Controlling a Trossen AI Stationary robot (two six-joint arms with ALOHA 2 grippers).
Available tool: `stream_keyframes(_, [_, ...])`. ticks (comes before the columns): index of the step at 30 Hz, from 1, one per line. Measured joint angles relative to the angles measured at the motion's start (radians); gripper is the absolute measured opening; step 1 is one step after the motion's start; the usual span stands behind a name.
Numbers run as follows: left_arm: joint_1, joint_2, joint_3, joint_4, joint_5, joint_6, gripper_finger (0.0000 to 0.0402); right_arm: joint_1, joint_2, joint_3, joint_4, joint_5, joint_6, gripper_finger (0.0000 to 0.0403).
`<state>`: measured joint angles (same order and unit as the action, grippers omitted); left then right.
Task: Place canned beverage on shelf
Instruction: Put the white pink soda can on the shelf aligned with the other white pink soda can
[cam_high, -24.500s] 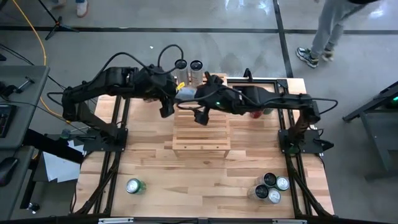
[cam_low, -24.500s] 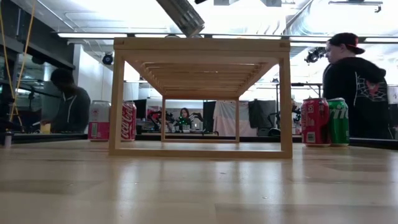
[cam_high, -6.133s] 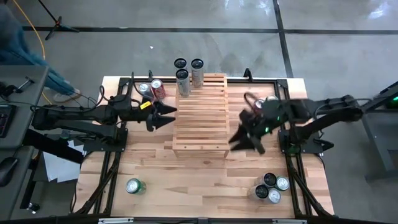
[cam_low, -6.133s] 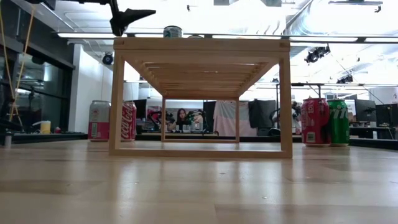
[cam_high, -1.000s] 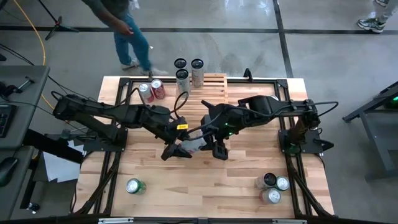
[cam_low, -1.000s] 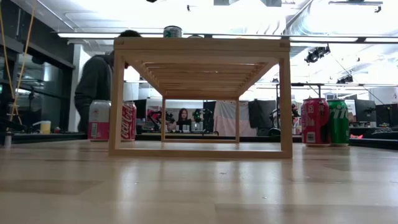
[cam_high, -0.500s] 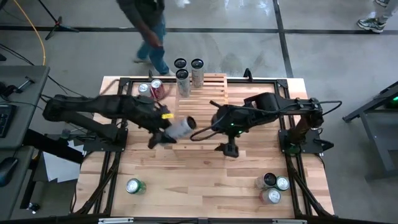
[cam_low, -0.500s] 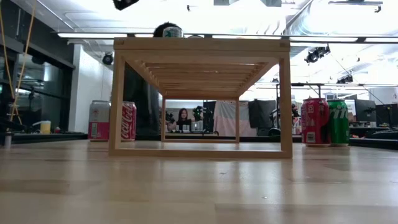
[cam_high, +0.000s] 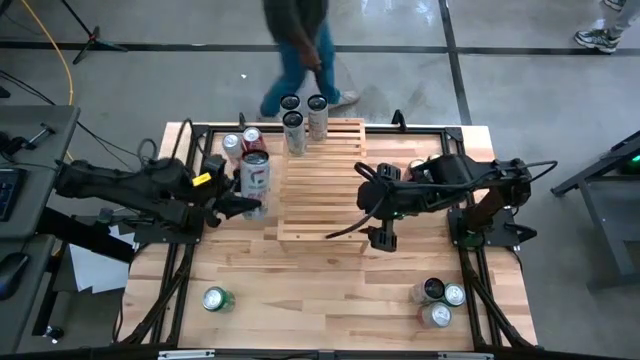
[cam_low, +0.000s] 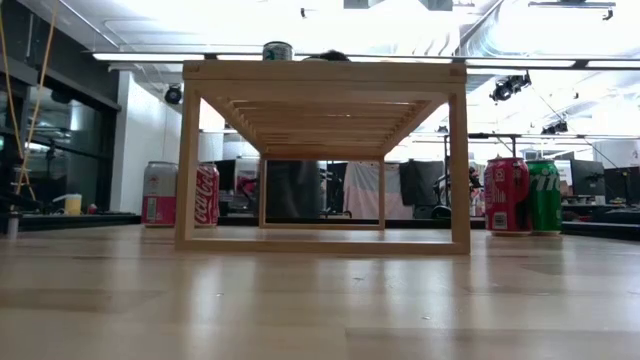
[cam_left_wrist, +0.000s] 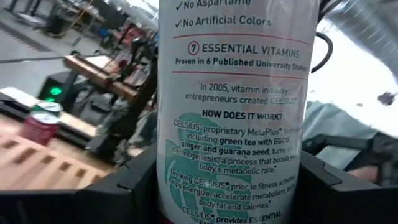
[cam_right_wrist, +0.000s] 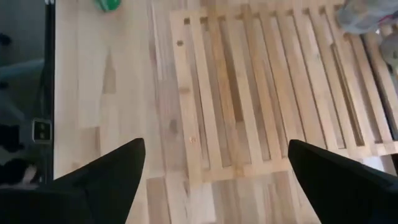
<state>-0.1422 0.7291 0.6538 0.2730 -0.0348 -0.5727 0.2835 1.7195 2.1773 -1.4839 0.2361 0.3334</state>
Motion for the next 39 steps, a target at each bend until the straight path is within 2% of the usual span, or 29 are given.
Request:
stream_keyframes(3, [-0.015, 0.037, -0.086, 0.193, -0.002, -0.033, 0.0228, 0.0, -0.009, -0.041, 0.081, 0.008, 0.0, 0.0382])
stream_keyframes(7, [-0.031, 0.09, -0.116, 0.324, -0.002, -0.044, 0.0228, -0.028, -0.08, -0.26, 0.338, -0.019, 0.002, 0.0382])
stream_keyframes(9, [-0.038, 0.114, -0.116, 0.352, 0.0, -0.036, 0.0228, -0.056, -0.127, -0.412, 0.559, -0.059, 0.006, 0.0382])
stream_keyframes(13, [-0.042, 0.163, -0.116, 0.424, 0.015, -0.035, 0.0228, -0.137, -0.206, -0.673, 1.15, -0.138, 0.047, 0.0382])
stream_keyframes(16, [-0.042, 0.203, -0.113, 0.44, 0.026, -0.036, 0.0228, -0.197, -0.227, -0.783, 1.551, -0.236, 0.115, 0.0382])
stream_keyframes(18, [-0.042, 0.236, -0.104, 0.446, 0.037, -0.036, 0.0228, -0.228, -0.223, -0.817, 1.711, -0.32, 0.169, 0.0382])
stream_keyframes(21, [-0.037, 0.296, -0.072, 0.475, 0.109, -0.049, 0.0228, -0.255, -0.216, -0.819, 1.75, -0.383, 0.199, 0.0382])
stream_keyframes(26, [-0.007, 0.39, 0.011, 0.489, 0.356, -0.139, 0.0228, -0.272, -0.215, -0.813, 1.765, -0.475, 0.181, 0.0382])
stream_keyframes(29, [0.015, 0.454, 0.069, 0.487, 0.46, -0.181, 0.0228, -0.273, -0.214, -0.811, 1.8, -0.548, 0.185, 0.0382])
stream_keyframes(39, [0.101, 0.621, 0.241, 0.489, 0.639, -0.258, 0.0228, -0.231, -0.214, -0.811, 1.803, -0.567, 0.131, 0.0382])
